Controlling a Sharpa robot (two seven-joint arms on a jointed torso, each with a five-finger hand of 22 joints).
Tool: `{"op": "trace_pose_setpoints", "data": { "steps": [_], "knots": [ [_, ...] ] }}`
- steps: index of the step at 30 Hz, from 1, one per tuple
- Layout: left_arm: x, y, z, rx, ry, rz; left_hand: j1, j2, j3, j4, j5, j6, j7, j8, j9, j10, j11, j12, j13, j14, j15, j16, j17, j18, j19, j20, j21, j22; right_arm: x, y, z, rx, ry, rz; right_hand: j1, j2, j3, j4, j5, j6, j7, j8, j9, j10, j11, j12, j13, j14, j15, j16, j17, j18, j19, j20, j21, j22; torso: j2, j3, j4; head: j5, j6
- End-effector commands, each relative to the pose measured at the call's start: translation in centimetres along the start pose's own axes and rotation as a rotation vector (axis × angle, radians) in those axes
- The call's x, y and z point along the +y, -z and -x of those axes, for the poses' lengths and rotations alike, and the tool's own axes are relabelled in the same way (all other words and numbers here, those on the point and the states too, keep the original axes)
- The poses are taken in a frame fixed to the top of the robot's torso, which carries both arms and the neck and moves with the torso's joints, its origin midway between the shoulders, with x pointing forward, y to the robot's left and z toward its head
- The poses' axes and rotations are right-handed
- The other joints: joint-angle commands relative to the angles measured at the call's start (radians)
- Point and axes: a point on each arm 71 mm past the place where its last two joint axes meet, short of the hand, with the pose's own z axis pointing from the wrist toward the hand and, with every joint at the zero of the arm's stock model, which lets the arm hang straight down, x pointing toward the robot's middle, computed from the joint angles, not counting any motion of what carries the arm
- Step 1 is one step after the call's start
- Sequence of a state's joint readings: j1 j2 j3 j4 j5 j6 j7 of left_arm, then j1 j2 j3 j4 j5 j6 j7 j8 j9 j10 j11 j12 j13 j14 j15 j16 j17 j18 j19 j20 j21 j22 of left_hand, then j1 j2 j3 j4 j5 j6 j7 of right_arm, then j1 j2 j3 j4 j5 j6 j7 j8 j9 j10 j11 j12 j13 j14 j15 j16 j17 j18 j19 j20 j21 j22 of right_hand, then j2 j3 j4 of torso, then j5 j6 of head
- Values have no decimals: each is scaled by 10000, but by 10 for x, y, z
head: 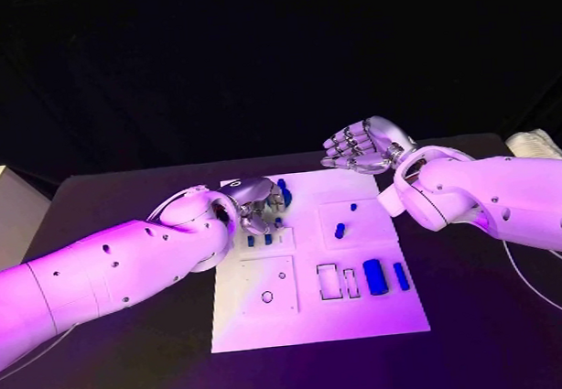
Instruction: Assemble the parts on the task board
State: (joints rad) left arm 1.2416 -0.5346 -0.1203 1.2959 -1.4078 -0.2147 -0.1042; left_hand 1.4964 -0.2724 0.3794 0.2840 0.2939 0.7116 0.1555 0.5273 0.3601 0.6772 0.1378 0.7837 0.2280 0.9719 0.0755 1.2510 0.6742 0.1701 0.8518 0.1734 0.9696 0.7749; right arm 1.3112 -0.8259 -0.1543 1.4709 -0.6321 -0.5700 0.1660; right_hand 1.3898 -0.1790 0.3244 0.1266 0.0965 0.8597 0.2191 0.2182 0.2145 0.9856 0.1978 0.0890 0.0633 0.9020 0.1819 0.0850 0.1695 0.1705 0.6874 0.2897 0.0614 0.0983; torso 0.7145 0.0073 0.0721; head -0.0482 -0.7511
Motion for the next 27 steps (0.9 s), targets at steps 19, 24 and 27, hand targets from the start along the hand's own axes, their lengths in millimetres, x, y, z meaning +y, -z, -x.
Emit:
{"op": "trace_pose_setpoints", "data": {
  "steps": [19, 24, 27],
  "knots": [
    [-2, -9, -4, 581, -453, 456, 634, 235, 716, -199, -33, 1071, 112, -863, -635, 1228, -38, -1533, -992, 245, -68, 629, -323, 141, -14, -33, 473, 354, 2, 1, -2, 146, 24, 150, 11, 123, -9, -72, 2, 66, 236, -60, -12, 53, 8, -61, 2, 61, -7, -53, -9, 40, -6, 6, -8, -9, 6, 1, -9, -39, -28],
    [-5, -9, -5, 670, -390, 366, 611, 245, 923, -259, -41, 1293, 54, -927, -660, 1478, -59, -1800, -1125, 350, -88, 744, -305, 141, -31, -56, 594, 447, 2, 1, -2, 148, 25, 156, 11, 123, -9, -72, 2, 66, 236, -60, -12, 53, 8, -61, 2, 61, -7, -53, -9, 40, -6, 6, -8, -9, -3, 5, 8, -51, -52],
    [-5, -10, -5, 671, -353, 351, 564, 239, 1039, -297, -48, 1362, 0, -1019, -686, 1651, -70, -2019, -1223, 436, -98, 836, -258, 139, -51, -65, 667, 506, 2, 1, -2, 151, 24, 160, 11, 123, -9, -72, 2, 66, 236, -60, -12, 53, 8, -61, 2, 61, -7, -53, -9, 40, -6, 6, -8, -9, -6, 8, 14, -53, -57]
  ]
}}
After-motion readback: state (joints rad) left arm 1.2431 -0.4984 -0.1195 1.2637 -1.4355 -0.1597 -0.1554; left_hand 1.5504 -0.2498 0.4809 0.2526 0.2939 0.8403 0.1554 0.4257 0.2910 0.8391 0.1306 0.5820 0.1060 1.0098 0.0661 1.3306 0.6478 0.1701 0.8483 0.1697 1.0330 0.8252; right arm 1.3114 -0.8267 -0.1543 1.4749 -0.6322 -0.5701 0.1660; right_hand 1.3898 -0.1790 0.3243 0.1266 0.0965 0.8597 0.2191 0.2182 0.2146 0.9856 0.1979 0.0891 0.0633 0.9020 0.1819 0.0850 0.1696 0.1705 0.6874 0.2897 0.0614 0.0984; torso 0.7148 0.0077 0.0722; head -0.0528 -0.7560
